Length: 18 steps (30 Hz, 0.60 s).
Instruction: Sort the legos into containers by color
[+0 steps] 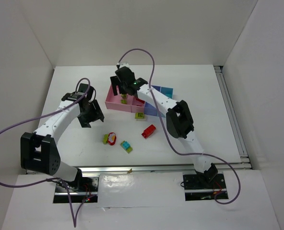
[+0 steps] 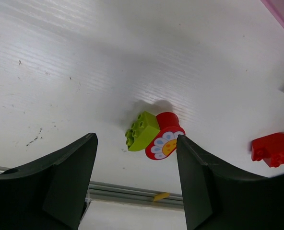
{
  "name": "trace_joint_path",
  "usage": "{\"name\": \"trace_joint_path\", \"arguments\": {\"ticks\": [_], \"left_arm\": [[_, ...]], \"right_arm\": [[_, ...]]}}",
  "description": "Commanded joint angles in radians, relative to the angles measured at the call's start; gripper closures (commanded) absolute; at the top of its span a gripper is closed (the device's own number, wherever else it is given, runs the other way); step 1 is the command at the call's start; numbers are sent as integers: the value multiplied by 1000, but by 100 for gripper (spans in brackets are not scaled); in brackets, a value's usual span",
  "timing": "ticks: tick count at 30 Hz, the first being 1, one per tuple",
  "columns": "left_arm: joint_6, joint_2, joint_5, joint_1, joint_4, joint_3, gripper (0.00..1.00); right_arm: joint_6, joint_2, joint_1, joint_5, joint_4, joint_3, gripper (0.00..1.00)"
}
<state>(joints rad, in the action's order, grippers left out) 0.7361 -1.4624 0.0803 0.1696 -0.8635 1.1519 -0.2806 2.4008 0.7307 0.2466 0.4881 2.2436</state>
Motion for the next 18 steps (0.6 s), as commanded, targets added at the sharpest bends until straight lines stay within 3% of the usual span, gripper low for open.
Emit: {"name": "trace_joint_path", "arguments": {"ticks": [1, 4, 7, 8, 12, 18], "left_arm": [[-10, 19, -20, -4, -3, 28, 22], [-10, 19, -11, -4, -3, 28, 22], [-20, 28, -11, -13, 6, 17, 22], [-20, 28, -11, -13, 6, 17, 22], [-29, 17, -11, -13, 17, 17, 22], [-57, -38, -11, -4, 26, 52, 22]], "right_arm": [[12, -38, 4, 5, 0, 71, 9], [12, -179, 4, 63, -20, -77, 9], [-12, -389, 4, 143, -34, -426, 10], [-31, -446, -7, 154, -34, -427, 10], [-169, -729, -19, 135, 15, -812, 11], [-434, -853, -8, 36, 96, -1079, 10]]}}
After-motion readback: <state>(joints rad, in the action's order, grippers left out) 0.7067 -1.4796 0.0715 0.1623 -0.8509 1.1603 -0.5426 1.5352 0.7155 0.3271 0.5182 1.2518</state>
